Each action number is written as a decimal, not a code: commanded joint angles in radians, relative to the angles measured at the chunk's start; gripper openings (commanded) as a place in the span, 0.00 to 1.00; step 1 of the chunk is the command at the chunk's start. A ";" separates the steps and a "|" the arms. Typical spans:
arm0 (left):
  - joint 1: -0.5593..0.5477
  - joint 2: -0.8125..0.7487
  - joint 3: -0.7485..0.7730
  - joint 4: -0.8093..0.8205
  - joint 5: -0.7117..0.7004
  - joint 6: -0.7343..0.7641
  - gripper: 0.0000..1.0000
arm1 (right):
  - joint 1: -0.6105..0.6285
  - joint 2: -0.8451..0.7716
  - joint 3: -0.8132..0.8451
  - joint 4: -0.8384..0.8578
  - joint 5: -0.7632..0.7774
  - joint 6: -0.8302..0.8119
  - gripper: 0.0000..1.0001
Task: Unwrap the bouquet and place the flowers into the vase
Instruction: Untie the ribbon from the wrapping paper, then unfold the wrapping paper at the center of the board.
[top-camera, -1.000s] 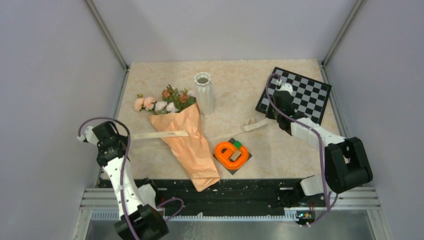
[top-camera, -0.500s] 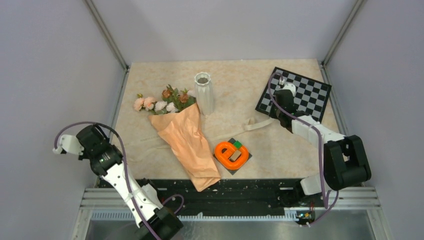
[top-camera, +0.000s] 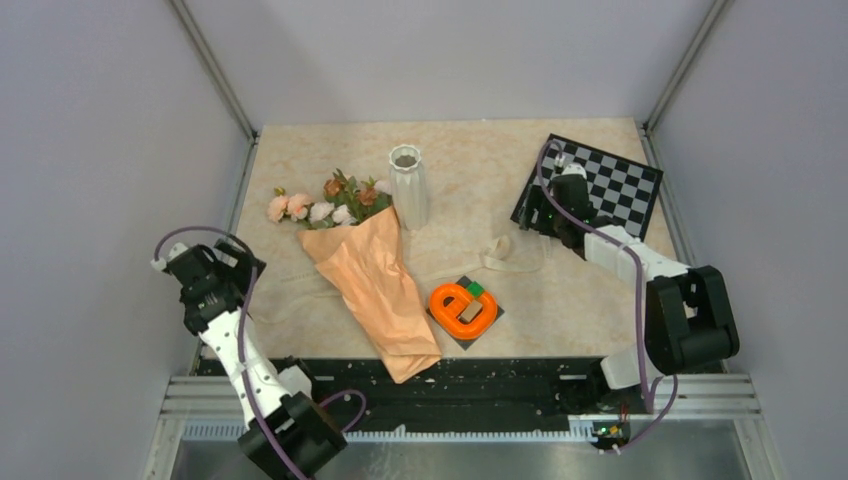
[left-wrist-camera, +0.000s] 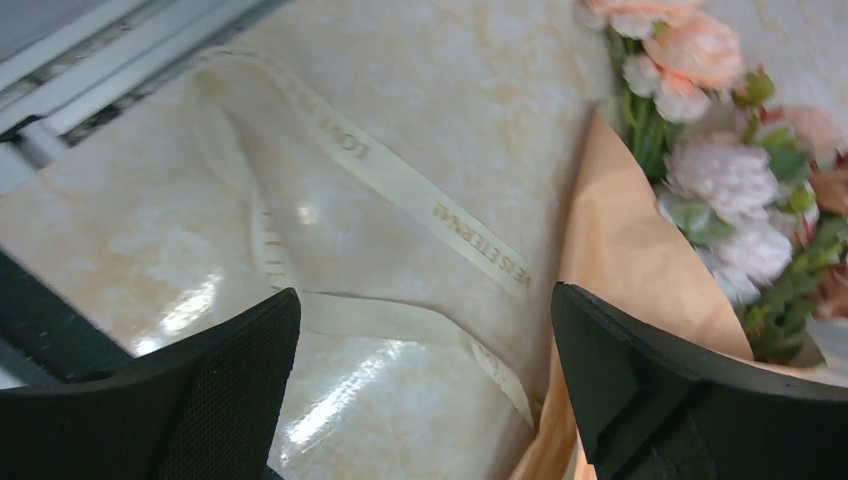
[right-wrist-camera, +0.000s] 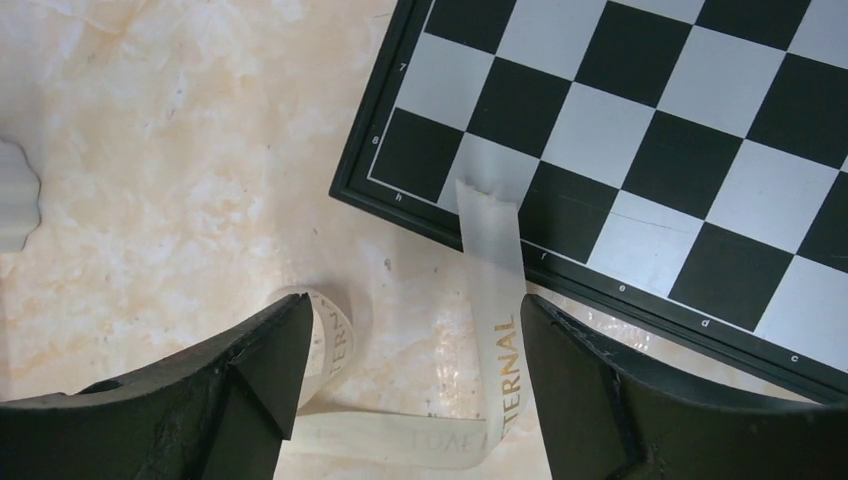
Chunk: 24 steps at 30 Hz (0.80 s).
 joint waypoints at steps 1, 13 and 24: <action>-0.111 0.016 -0.006 0.064 0.135 0.076 0.99 | -0.013 0.001 0.090 -0.066 -0.087 -0.043 0.78; -0.216 0.204 -0.019 0.192 0.528 0.035 0.99 | 0.147 -0.068 0.105 -0.119 -0.420 -0.070 0.73; -0.215 0.220 -0.070 0.222 0.550 0.005 0.99 | 0.779 -0.089 0.070 0.058 -0.083 -0.075 0.74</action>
